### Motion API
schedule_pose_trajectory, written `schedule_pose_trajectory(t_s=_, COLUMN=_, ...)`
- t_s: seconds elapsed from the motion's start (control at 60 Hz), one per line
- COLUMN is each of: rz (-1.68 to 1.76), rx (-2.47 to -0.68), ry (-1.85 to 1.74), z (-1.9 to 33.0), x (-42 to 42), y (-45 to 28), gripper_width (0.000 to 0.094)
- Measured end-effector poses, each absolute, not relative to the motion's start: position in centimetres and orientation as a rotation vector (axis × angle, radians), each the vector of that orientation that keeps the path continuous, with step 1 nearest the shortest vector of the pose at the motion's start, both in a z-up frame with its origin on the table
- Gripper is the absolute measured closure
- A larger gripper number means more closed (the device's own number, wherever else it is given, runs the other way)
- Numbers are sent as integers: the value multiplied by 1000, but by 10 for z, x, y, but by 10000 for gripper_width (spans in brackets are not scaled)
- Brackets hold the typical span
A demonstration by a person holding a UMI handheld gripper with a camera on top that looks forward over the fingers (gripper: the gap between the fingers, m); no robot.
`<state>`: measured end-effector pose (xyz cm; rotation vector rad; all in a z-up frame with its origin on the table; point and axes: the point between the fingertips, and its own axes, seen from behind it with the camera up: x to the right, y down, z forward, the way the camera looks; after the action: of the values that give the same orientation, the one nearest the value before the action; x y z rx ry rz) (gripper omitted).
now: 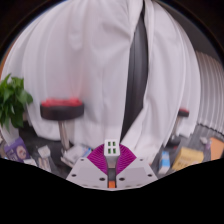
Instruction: Unplug charger
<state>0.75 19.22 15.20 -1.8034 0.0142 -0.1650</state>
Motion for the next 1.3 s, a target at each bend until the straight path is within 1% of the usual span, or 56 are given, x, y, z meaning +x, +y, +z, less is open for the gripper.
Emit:
schedule_pose_trajectory(t_s=0.033, rz=-159, rx=-1731, ry=5, z=198, x=5, y=193, gripper_width=862)
schedule_pose_trajectory(t_s=0.083, rz=-128, rx=-1680, ry=21, z=240, x=7, y=190, gripper_width=864)
schedule_pose_trajectory(t_s=0.117, rz=-107, rx=-1665, ry=36, z=256, x=14, y=190, gripper_width=864)
schedule_pose_trajectory(t_s=0.15, rz=-90, rx=-1677, ry=48, z=256, x=22, y=191, gripper_width=864)
schedule_pose_trajectory(t_s=0.183, rz=-79, rx=-1701, ry=60, z=245, x=32, y=189, gripper_width=864)
schedule_pose_trajectory(t_s=0.217, rz=-78, rx=-1743, ry=72, z=224, x=45, y=187, gripper_width=861)
schedule_pose_trajectory(t_s=0.333, rz=-58, rx=-1964, ry=135, z=104, x=85, y=173, gripper_width=835)
schedule_pose_trajectory(t_s=0.417, rz=-33, rx=-2090, ry=160, z=35, x=103, y=161, gripper_width=794)
schedule_pose_trajectory(t_s=0.45, rz=-8, rx=-2123, ry=162, z=15, x=105, y=157, gripper_width=777)
schedule_pose_trajectory(t_s=0.5, rz=4, rx=-2153, ry=145, z=-5, x=110, y=154, gripper_width=754)
schedule_pose_trajectory(t_s=0.55, rz=30, rx=-2125, ry=122, z=-4, x=113, y=155, gripper_width=728)
schedule_pose_trajectory(t_s=0.583, rz=38, rx=-2128, ry=112, z=-5, x=117, y=153, gripper_width=667)
schedule_pose_trajectory(t_s=0.633, rz=17, rx=-2151, ry=113, z=-9, x=129, y=151, gripper_width=495)
schedule_pose_trajectory(t_s=0.7, rz=-4, rx=-2186, ry=110, z=-15, x=144, y=147, gripper_width=290)
schedule_pose_trajectory(t_s=0.767, rz=-21, rx=-2195, ry=95, z=-12, x=157, y=142, gripper_width=144)
schedule_pose_trajectory(t_s=0.833, rz=-57, rx=-2193, ry=66, z=-2, x=166, y=134, gripper_width=94)
schedule_pose_trajectory(t_s=0.917, rz=-92, rx=-2181, ry=35, z=22, x=170, y=117, gripper_width=89)
schedule_pose_trajectory(t_s=1.033, rz=-92, rx=-2159, ry=30, z=67, x=161, y=77, gripper_width=88)
schedule_pose_trajectory(t_s=1.217, rz=-66, rx=-2145, ry=67, z=132, x=130, y=-20, gripper_width=88)
schedule_pose_trajectory(t_s=1.3, rz=-77, rx=-2140, ry=88, z=152, x=117, y=-70, gripper_width=87)
